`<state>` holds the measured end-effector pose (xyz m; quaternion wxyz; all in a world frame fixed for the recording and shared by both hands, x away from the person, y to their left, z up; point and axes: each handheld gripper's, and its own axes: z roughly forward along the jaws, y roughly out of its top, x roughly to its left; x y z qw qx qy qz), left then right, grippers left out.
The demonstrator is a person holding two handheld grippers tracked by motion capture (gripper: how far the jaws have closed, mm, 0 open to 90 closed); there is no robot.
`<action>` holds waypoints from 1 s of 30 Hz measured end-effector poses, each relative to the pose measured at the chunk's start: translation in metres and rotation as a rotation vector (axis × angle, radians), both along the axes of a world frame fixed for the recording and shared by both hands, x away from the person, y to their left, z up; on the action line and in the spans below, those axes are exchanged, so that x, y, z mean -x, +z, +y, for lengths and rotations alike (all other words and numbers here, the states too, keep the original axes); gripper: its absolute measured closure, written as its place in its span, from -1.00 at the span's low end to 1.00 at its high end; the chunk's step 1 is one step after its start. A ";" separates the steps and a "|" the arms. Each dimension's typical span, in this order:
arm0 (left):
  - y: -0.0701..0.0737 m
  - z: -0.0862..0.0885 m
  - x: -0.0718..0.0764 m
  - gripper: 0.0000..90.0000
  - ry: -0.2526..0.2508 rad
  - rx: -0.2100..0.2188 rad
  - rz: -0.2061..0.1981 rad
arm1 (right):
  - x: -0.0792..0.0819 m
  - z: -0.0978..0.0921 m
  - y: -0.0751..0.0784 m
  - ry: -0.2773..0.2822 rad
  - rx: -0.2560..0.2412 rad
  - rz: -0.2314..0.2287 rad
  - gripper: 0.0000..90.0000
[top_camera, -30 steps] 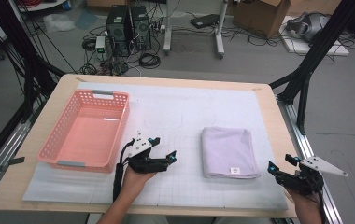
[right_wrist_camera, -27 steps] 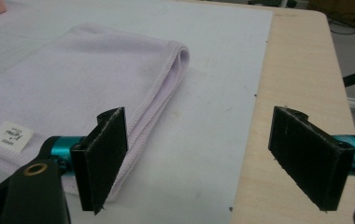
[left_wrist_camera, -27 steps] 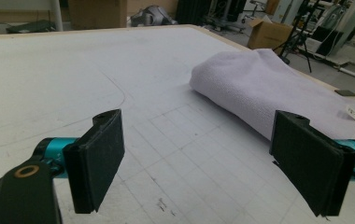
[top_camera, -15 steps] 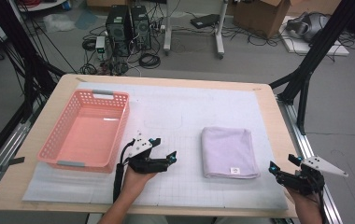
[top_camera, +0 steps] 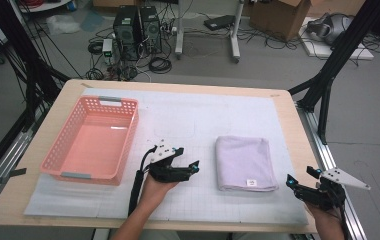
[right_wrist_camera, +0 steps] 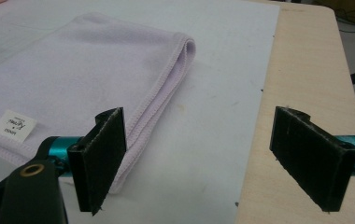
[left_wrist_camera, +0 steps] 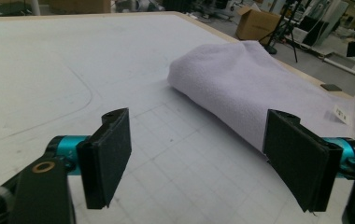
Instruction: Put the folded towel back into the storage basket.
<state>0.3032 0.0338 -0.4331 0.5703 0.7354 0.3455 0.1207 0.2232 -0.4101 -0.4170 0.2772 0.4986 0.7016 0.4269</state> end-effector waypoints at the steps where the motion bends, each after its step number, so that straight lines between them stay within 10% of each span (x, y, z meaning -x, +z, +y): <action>1: 0.000 -0.005 -0.002 -0.41 -0.004 0.006 0.002 | 0.000 0.000 0.000 0.004 0.001 0.003 -0.61; 19: -0.011 -0.088 -0.022 -0.39 -0.105 -0.088 0.126 | -0.002 0.001 -0.003 0.022 -0.002 0.016 -0.61; 30: -0.020 -0.094 -0.028 -0.26 -0.088 -0.117 0.289 | 0.001 -0.002 -0.003 0.018 -0.009 0.016 -0.61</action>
